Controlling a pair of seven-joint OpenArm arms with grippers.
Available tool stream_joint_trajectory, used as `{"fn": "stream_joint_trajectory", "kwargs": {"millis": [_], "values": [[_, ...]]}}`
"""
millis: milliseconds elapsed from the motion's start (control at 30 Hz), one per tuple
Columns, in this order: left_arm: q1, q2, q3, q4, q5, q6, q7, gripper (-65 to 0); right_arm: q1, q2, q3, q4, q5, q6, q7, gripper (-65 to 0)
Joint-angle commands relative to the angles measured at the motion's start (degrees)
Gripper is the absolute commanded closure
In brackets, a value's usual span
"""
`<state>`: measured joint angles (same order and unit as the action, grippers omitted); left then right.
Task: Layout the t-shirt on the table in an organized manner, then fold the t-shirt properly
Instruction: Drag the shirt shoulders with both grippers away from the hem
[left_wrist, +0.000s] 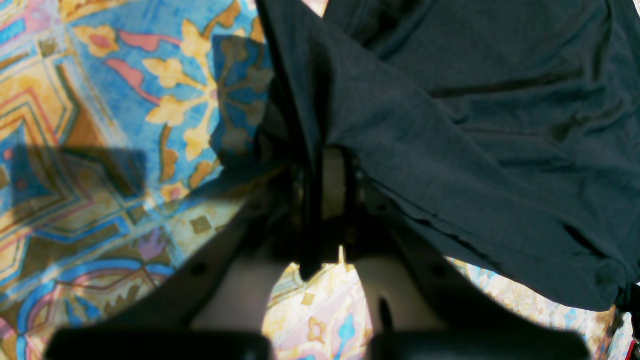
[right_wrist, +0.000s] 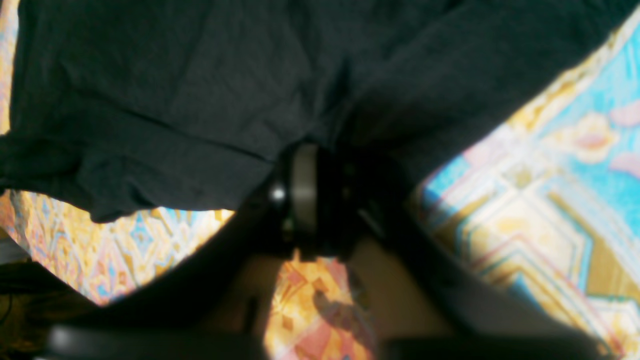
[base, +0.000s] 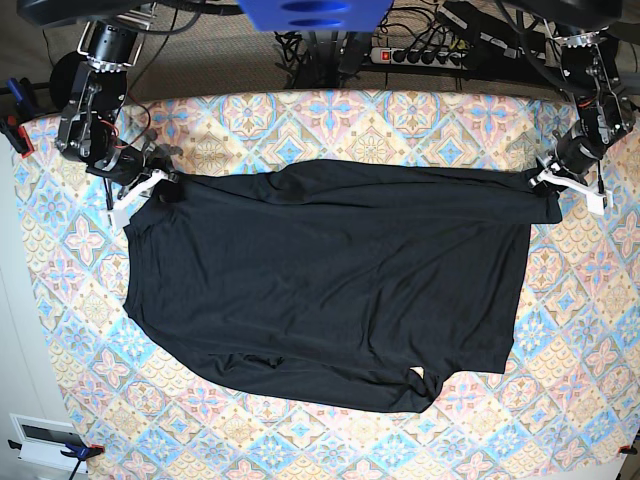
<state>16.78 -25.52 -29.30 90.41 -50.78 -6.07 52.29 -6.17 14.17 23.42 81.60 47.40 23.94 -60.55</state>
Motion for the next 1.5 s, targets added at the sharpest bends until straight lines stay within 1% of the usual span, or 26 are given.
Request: {"fn": "stream_joint_trajectory", "kwargs": {"millis": [0,67,167,300,467,500,633,767,833,933,1133,1233,1333,1400,1467], "values": [[-0.29,-0.90,-0.63,0.97,-0.51,-0.40,-1.17,0.0,0.59,0.81,1.50,0.99,1.00,0.28,0.64,0.0],[-0.29,-1.08,-0.63,0.97,-0.51,-0.40,-1.35,0.0,0.24,0.81,3.70,0.99,1.00,0.28,0.29,-0.8],[-0.38,-1.08,-0.63,0.97,-0.51,-0.40,-1.44,0.0,0.15,0.81,5.28,1.08,1.00,0.45,0.29,0.0],[-0.99,-0.99,-0.63,1.06,-0.69,-0.40,-1.52,0.0,0.24,0.81,6.78,2.57,1.00,3.88,0.29,0.0],[-4.07,-0.64,-0.72,1.06,-1.22,-0.40,-1.52,0.0,0.50,0.81,6.78,4.95,1.00,3.97,0.29,0.0],[-4.86,0.07,-0.81,1.06,-2.18,-0.40,-1.52,0.0,0.59,0.81,6.78,5.03,1.00,3.97,0.29,0.0],[-6.80,0.86,-3.89,1.06,-5.96,-0.40,-1.17,0.0,0.77,0.81,6.78,5.21,1.00,3.97,0.55,0.0],[-9.26,2.09,-4.06,0.80,-6.75,-0.31,-1.44,0.0,5.16,0.81,6.78,5.03,1.00,3.97,0.38,0.0],[-10.14,2.18,-4.06,0.80,-6.75,-0.31,-1.52,0.0,6.66,0.81,6.78,4.95,1.00,3.97,0.38,0.0],[-11.72,3.41,-4.06,0.71,-6.75,-0.13,-1.52,0.0,8.42,0.81,6.78,4.86,1.00,3.88,0.38,0.0],[-14.09,3.67,-4.06,0.53,-6.05,-0.04,-1.61,0.0,13.25,0.81,6.43,4.68,0.82,3.88,0.38,0.0],[-15.76,4.73,-4.06,-0.17,-2.71,-0.04,-1.61,0.0,15.01,0.81,6.34,2.40,0.82,3.88,0.47,0.0],[-17.35,4.81,-4.06,-2.81,-0.34,-0.04,-1.61,0.0,16.33,0.81,6.34,-1.12,0.74,3.88,0.55,0.0],[-18.14,4.90,-4.06,-5.36,0.10,-0.04,-1.61,0.0,16.86,0.81,6.34,-2.79,0.74,3.88,0.55,0.0],[-18.75,4.90,-4.06,-7.99,0.19,-0.04,-2.93,0.0,16.86,0.81,6.34,-3.67,0.74,3.88,0.64,0.0]]}}
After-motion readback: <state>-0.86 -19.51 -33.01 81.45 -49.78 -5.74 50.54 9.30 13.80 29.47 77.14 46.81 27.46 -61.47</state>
